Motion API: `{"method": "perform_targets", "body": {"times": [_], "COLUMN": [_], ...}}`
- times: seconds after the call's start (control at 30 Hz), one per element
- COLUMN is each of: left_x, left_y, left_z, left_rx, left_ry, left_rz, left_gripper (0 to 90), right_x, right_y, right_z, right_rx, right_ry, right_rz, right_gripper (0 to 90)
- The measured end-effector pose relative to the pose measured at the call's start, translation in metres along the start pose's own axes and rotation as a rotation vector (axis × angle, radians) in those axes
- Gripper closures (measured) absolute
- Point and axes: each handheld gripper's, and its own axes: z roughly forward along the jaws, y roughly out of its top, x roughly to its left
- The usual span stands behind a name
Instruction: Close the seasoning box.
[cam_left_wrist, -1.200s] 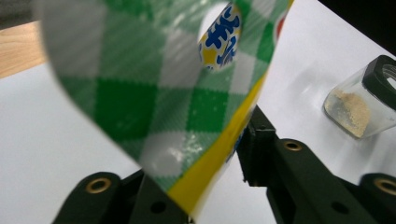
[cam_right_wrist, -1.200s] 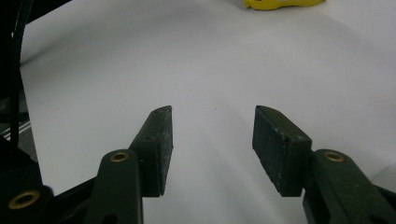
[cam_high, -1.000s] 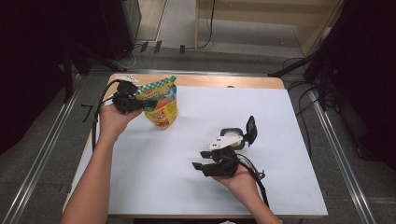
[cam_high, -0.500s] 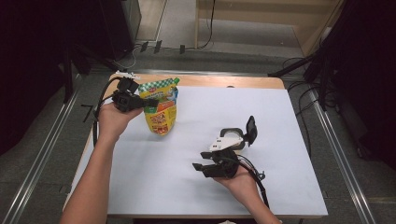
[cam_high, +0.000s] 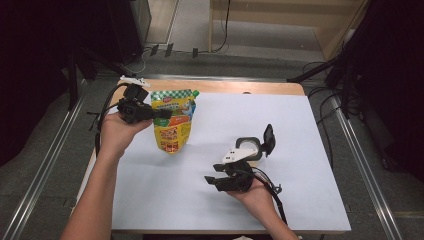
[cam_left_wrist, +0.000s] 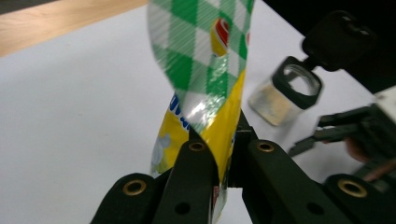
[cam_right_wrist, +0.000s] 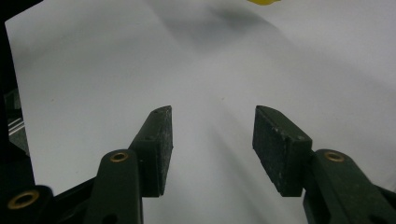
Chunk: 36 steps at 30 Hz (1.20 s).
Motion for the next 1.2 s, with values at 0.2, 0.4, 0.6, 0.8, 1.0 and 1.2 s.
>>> {"method": "perform_targets", "body": {"times": [0.2,0.4,0.6,0.8,1.0,1.2], "left_x": [-0.009,-0.021,-0.033,-0.043,-0.052,-0.061], "left_y": [-0.003,-0.003,-0.002,-0.003,-0.003,-0.005], "left_z": [0.000,0.003,0.007,0.008,0.011,0.012], "left_rx": [0.011,0.026,0.046,0.052,0.069,0.071], "left_ry": [-0.036,-0.043,-0.052,-0.067,-0.092,-0.107], "left_rz": [-0.007,-0.006,-0.004,0.001,0.007,0.014], "left_gripper": [90.0,90.0,90.0,90.0,90.0,90.0], "right_x": [-0.001,-0.001,-0.001,-0.003,-0.004,-0.004], "right_y": [-0.002,-0.002,-0.002,-0.001,-0.001,-0.001], "right_z": [0.005,0.008,0.012,0.017,0.022,0.027], "right_rx": [-0.008,-0.009,-0.004,0.001,0.009,0.013], "right_ry": [0.010,0.002,0.002,0.004,-0.001,-0.014], "right_rz": [-0.013,-0.017,-0.010,0.031,0.040,0.041], "right_gripper": [49.1,46.6,45.3,40.0,37.3,39.0]}}
